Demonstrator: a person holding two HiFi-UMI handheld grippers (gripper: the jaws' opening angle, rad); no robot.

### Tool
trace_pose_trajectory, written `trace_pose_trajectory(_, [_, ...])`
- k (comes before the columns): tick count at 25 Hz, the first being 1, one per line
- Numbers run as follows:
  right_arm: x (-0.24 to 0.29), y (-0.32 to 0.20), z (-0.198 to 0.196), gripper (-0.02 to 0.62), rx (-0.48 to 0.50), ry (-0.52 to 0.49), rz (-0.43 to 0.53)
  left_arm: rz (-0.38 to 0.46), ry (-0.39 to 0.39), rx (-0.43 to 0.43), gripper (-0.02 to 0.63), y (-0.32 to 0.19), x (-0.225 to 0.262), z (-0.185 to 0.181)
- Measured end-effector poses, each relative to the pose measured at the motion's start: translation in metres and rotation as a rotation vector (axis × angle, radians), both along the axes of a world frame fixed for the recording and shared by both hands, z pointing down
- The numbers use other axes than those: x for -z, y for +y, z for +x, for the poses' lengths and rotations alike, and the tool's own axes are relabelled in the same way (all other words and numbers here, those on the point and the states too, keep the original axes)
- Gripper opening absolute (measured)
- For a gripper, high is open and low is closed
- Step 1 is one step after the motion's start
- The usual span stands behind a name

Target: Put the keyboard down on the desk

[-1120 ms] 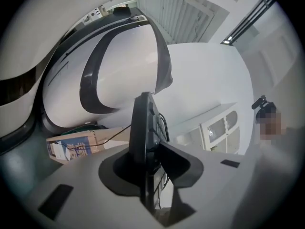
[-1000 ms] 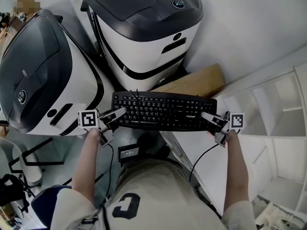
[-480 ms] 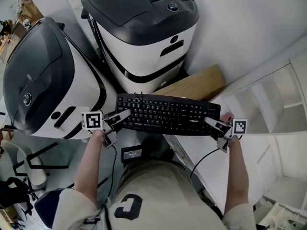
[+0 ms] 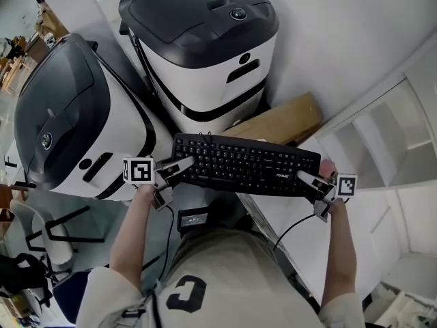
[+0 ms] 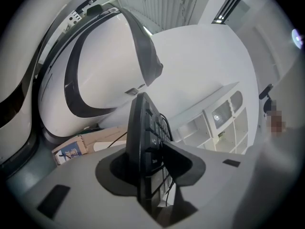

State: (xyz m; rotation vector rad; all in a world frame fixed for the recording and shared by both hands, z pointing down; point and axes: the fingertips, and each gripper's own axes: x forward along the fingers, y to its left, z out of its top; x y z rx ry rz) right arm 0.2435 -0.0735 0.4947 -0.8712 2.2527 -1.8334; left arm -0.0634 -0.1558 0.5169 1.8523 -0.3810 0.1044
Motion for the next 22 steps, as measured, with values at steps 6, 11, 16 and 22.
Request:
trace_pose_trajectory(6, [0.002,-0.001,-0.002,0.137,0.011,-0.004,0.042,0.012,-0.002,-0.002,0.164,-0.001,0.011,0.002])
trace_pose_trajectory(11, [-0.002,0.001,0.0,0.138,0.021,-0.02,0.046,0.033,-0.059,-0.01,0.18,0.003,0.009,0.004])
trace_pose_trajectory(16, [-0.006,0.0,0.0,0.14,0.031,-0.045,0.051,0.042,-0.098,0.002,0.184,0.007,0.014,0.003])
trace_pose_trajectory(22, [-0.012,0.001,0.001,0.144,0.032,-0.048,0.027,0.022,-0.13,0.011,0.189,0.009,0.014,0.002])
